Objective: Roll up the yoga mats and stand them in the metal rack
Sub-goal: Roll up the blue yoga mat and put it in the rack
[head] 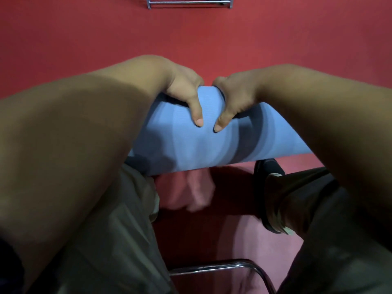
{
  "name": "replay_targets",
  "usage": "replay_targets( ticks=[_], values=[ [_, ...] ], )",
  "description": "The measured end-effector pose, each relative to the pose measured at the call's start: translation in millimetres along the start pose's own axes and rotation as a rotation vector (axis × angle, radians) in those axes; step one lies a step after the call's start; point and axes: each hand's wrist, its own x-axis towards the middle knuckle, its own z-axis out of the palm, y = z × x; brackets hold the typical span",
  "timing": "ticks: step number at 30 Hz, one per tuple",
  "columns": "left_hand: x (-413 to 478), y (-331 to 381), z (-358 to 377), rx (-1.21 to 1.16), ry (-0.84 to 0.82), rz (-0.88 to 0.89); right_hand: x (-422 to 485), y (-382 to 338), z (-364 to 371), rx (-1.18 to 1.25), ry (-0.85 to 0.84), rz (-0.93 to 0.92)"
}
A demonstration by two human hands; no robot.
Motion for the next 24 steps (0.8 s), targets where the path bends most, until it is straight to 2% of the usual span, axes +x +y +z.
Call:
replay_targets(
  ticks=[10, 16, 19, 24],
  values=[
    [2, 10, 6, 0.032, -0.044, -0.04, -1, 7, 3, 0.088, -0.001, -0.03],
    [5, 14, 12, 0.138, -0.014, -0.012, 7, 22, 8, 0.214, -0.058, 0.061],
    [5, 12, 19, 0.255, 0.054, -0.001, 7, 28, 7, 0.298, -0.08, 0.085],
    [2, 11, 17, 0.242, 0.154, 0.009, 8, 29, 8, 0.369, -0.108, 0.088]
  ],
)
